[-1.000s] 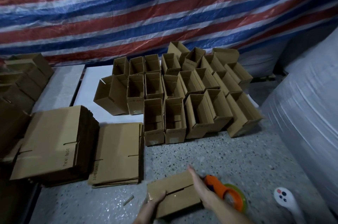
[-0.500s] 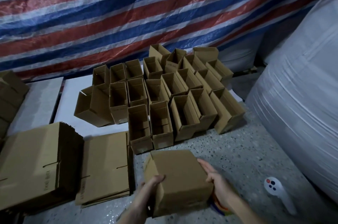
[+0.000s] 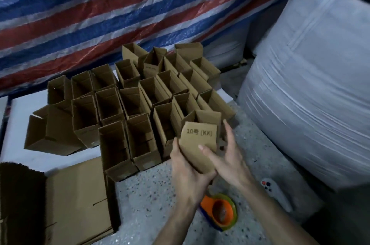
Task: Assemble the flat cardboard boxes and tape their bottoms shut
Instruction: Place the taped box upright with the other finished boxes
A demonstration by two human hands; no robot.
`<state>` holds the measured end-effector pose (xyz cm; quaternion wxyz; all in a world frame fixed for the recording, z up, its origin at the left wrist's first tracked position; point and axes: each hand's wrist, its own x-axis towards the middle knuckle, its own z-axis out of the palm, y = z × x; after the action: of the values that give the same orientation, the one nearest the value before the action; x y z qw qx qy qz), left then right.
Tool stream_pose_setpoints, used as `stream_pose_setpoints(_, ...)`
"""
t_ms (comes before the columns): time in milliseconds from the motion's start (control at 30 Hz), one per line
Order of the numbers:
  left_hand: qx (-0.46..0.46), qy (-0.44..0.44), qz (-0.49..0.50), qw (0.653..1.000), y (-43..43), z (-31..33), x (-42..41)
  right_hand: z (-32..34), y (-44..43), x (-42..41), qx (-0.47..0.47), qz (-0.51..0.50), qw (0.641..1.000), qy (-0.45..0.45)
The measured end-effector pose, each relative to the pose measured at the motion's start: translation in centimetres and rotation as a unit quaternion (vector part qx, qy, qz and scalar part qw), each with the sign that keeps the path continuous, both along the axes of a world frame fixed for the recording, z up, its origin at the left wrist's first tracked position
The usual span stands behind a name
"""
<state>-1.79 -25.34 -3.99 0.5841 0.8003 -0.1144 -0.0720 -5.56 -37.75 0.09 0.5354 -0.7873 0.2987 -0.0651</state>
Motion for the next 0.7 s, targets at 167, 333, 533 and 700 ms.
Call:
stream_pose_setpoints(167, 0.078, -0.129, -0.019, 0.988, -4.8, 1.7, 0.6, 3.7, -2.3, 1.5, -0.138, -0.096, 0.983, -0.079)
stream_pose_setpoints(333, 0.139, -0.247, -0.043, 0.958, -9.4, 3.0, 2.2, 5.9, -4.6, 3.4, -0.241, -0.209, 0.947, -0.031)
stream_pose_setpoints(533, 0.102, -0.224, -0.192, 0.950, -10.1, 4.1, 4.8, 5.3, -12.4, 5.7, -0.233, -0.289, 0.928, -0.029)
stream_pose_setpoints(700, 0.049, -0.102, -0.197, 0.974, -7.3, 5.0, 7.1, 2.3, -20.6, 7.0, -0.268, -0.280, 0.913, -0.130)
